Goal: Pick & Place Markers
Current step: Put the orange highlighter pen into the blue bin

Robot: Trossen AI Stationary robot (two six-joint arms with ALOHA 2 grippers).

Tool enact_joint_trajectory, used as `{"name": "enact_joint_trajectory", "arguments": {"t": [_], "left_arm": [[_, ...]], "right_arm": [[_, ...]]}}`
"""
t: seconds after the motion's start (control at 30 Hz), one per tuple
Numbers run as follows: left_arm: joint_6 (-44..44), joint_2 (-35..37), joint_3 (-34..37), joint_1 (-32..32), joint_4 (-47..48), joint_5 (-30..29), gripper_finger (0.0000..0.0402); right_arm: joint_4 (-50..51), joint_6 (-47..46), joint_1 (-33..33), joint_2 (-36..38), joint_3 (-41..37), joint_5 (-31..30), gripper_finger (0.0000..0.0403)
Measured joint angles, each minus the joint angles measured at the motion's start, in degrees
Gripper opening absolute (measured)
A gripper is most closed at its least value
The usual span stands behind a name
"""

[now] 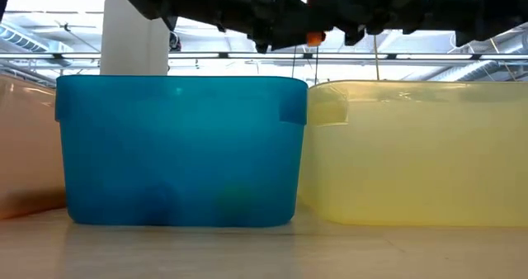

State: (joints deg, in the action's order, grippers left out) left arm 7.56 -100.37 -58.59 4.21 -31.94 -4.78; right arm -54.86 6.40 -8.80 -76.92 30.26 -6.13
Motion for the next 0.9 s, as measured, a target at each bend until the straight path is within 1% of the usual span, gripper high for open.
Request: {"name": "enact_joint_trajectory", "arguments": {"t": [0.13,0.2,0.23,0.3,0.4,0.43,0.47,0.6,0.7,0.83,0.9], "left_arm": [[0.02,0.04,0.0,0.04,-0.28,-0.11,0.0212],[-0.21,0.04,0.0,-0.04,0.17,-0.03,0.0203],[-0.1,0.04,0.0,-0.03,0.24,0.12,0.0191],[1.1,0.04,0.0,0.04,0.03,0.94,0.0155],[3.14,0.1,0.0,0.46,0.19,3.25,0.0067],[3.75,0.22,0.0,0.42,0.3,5.42,0.0062],[3.93,0.67,0.0,0.33,0.83,8.1,0.0066],[5.3,2.87,0.0,0.91,1.17,21.01,0.0066],[5.09,3.83,0.02,2.13,0.6,28.67,0.0066],[4.69,3.77,0.02,3.44,-2.71,37.41,0.0066],[5.67,3.83,0.02,4.49,-3.43,40.27,0.0066]], "right_arm": [[-0.17,0.31,-0.11,-1.17,0.95,0.14,0.0043],[-0.14,0.58,-0.45,-1.12,0.97,0.02,0.0043],[-0.09,0.61,-0.61,-1.08,0.96,0.0,0.0043],[0.16,0.86,-1.01,-0.32,0.96,-0.28,0.0044],[1.24,0.99,-1.79,0.91,0.96,-0.48,0.0055],[2.81,1.0,-2.05,1.8,0.96,-0.54,0.0063],[4.69,1.0,-2.34,2.92,0.99,-0.86,0.0072],[15.18,0.32,-3.95,10.46,0.88,-5.75,0.0116],[22.45,-1.67,-5.2,16.68,0.86,-5.95,0.014],[25.98,-5.63,-6.75,23.27,0.0,-5.73,0.0156],[26.08,-5.75,-7.44,25.08,-1.41,-5.85,0.0158]]}}
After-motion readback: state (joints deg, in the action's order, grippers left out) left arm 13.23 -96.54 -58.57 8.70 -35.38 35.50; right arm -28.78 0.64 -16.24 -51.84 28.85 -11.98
